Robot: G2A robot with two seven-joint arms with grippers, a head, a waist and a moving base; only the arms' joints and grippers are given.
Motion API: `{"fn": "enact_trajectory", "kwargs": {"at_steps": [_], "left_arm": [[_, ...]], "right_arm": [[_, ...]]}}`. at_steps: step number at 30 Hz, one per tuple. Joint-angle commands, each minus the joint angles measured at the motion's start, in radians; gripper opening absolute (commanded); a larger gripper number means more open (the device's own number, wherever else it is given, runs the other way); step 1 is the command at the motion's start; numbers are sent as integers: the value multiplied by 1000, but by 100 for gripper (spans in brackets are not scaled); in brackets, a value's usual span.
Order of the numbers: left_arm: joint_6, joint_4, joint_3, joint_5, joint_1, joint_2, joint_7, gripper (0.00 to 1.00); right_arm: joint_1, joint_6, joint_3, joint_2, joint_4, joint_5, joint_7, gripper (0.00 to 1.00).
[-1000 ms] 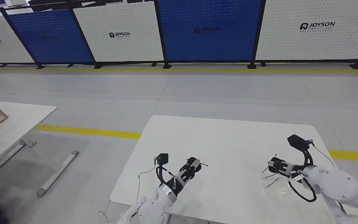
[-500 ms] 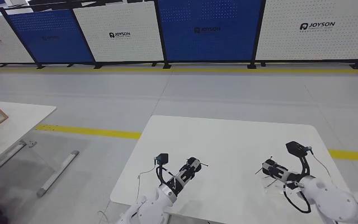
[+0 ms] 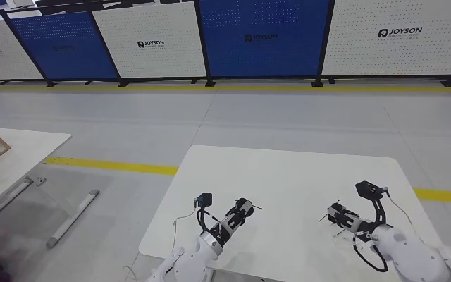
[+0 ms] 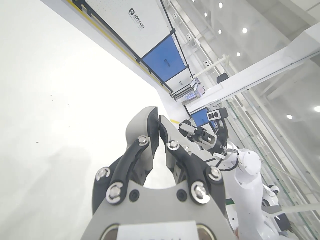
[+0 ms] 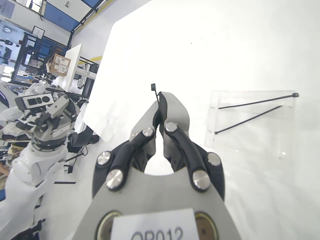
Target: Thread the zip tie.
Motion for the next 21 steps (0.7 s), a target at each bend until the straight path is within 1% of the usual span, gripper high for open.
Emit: {"fn": "enact_trajectory", "kwargs": {"at_steps": [1, 2, 4, 6, 8, 11, 21], "left_arm": [[0, 0, 0, 0, 0, 0, 0, 0], [0, 0, 0, 0, 0, 0, 0, 0], [0, 0, 0, 0, 0, 0, 0, 0], [0, 0, 0, 0, 0, 0, 0, 0], [0, 0, 0, 0, 0, 0, 0, 0], [0, 0, 0, 0, 0, 0, 0, 0], [0, 0, 0, 0, 0, 0, 0, 0]], "right_arm": [[1, 8, -8, -5, 0, -6, -38, 0], [-6, 22, -14, -9, -5, -2, -84, 0], [-21, 31, -20, -16, -23, 14, -153, 0], [-53, 36, -11, -23, -48, 42, -239, 0], [-86, 36, -3, -26, -74, 54, -287, 0], [-111, 44, 8, -28, -84, 63, -309, 0], [-111, 44, 8, -28, -84, 63, -309, 0]]}}
